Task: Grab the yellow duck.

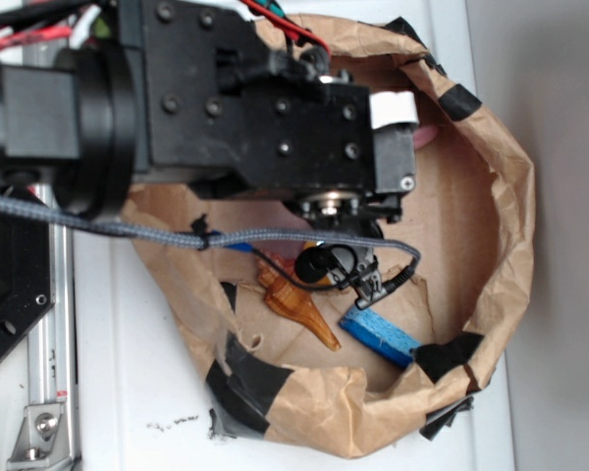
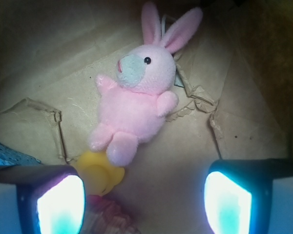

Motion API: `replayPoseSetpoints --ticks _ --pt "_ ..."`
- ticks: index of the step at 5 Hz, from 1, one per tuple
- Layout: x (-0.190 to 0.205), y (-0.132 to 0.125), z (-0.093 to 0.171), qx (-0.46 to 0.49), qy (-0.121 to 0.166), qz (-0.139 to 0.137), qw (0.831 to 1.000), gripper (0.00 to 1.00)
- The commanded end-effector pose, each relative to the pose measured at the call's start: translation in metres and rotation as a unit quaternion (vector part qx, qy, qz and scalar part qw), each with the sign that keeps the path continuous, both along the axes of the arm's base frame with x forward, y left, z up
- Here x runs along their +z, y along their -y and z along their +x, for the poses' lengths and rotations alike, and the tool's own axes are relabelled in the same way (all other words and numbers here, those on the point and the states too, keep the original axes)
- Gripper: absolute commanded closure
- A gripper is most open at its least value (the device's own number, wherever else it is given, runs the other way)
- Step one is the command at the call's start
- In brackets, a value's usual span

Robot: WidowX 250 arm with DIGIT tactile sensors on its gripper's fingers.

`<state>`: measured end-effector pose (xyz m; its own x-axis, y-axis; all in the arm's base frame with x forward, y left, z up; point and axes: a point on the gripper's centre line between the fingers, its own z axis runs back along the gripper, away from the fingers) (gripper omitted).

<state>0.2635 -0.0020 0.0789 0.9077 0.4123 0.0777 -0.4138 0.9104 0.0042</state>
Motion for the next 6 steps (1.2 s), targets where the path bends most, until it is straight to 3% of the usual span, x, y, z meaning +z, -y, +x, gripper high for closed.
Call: replayPoseSetpoints --ticks 1,2,4,5,6 --pt "0.015 -0.012 0.008 0.014 0.027 0.003 1.0 0.0" --pt "-0.023 -0.014 0.001 -0.006 0.026 0.004 1.0 0.0" --pt "-0.059 0.025 -0.007 -0.071 0.001 0.03 0.997 0.0" --pt "-0.068 0.034 -0.006 -0.098 -0.017 0.028 0.995 0.0" --pt "-0.058 0.05 -0.015 -0.133 -0.01 0.009 0.991 0.0"
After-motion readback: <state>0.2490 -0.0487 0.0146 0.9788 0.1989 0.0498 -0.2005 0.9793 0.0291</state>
